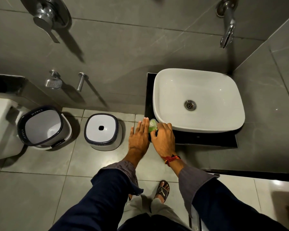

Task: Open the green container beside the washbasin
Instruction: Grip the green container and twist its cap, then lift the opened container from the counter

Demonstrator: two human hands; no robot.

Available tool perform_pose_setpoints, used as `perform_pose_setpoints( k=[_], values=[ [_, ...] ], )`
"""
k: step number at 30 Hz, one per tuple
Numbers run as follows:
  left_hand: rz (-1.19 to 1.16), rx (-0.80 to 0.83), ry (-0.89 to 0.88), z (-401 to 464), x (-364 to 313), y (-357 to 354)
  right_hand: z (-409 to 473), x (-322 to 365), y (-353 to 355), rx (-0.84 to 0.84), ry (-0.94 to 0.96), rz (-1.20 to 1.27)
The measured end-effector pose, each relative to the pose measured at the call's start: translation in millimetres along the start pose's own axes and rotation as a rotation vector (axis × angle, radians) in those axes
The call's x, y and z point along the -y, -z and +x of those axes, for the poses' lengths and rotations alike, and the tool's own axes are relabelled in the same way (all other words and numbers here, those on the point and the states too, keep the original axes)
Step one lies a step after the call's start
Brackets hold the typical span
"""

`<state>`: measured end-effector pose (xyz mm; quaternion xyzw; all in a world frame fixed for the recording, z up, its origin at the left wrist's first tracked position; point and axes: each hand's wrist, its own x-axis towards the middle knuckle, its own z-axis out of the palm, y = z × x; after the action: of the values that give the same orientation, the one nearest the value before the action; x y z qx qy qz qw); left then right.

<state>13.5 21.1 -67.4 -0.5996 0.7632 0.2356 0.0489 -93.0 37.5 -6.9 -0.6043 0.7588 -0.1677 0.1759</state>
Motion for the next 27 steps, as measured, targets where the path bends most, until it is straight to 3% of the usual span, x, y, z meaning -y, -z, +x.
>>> perform_pose_setpoints(
  k=[7,11,16,27],
  values=[
    [0.049,0.037,-0.028,4.1,-5.4,4.6,-11.7,9.1,-4.8,-0.004,0.014,-0.020],
    [-0.018,0.029,-0.031,0.1,-11.4,4.5,-15.2,-11.6,-5.7,-0.024,-0.072,0.093],
    [-0.285,-0.010,0.048,-15.8,-11.5,9.4,-16.5,-27.1,-12.6,0.124,-0.093,0.286],
    [-0.257,0.042,-0.011,-8.5,-5.2,17.0,-7.5,-23.5,-25.2,0.232,-0.088,0.262]
  ],
)
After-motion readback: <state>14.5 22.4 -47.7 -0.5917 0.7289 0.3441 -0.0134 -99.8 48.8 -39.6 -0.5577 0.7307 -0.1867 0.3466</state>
